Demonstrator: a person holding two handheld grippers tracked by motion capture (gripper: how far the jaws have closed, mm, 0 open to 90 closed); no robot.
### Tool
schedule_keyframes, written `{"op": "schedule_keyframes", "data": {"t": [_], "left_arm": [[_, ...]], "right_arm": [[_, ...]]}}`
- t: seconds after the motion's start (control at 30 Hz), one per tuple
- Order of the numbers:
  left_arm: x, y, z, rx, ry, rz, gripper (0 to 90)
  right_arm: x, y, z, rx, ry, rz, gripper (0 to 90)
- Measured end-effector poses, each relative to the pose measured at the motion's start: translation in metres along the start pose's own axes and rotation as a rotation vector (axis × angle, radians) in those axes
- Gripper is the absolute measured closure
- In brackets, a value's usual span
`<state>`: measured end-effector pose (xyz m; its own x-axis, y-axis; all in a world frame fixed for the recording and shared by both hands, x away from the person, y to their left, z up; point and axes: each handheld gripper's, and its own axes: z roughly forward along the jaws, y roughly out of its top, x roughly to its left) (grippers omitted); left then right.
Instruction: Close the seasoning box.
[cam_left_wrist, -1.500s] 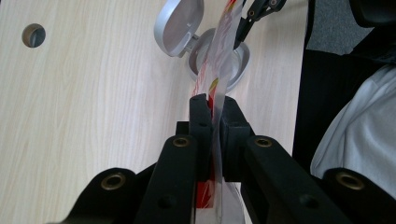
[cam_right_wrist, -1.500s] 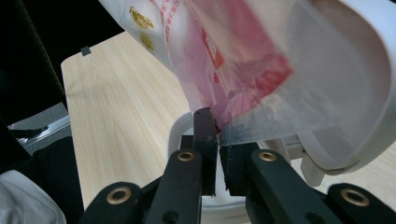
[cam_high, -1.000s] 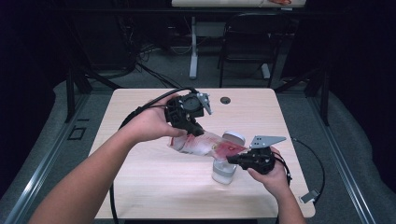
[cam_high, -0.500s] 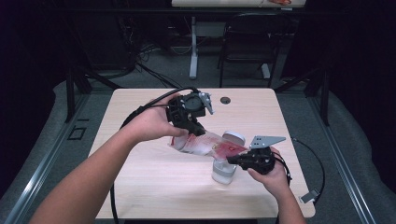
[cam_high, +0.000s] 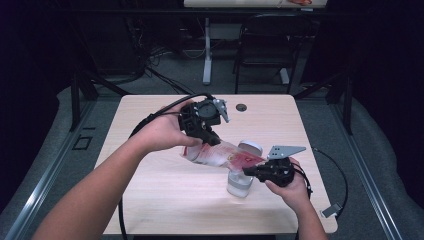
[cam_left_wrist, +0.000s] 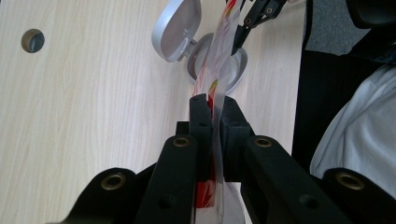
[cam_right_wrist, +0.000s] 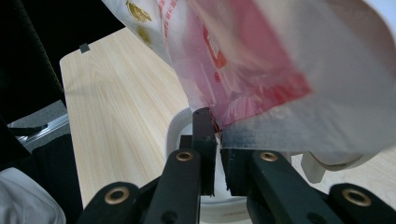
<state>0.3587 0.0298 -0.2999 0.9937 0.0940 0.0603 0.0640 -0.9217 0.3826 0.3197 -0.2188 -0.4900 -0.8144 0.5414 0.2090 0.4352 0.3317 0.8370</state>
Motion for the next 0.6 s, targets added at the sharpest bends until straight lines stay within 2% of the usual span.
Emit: {"op": "schedule_keyframes", "data": {"t": [0.6], "left_arm": [[0.0009,0.0009,0.0001,-0.004,-0.001,-0.003,86.2]], "right_arm": [[-0.0005,-0.0006,0.0003,-0.001,0.001,0.004,85.0]]}}
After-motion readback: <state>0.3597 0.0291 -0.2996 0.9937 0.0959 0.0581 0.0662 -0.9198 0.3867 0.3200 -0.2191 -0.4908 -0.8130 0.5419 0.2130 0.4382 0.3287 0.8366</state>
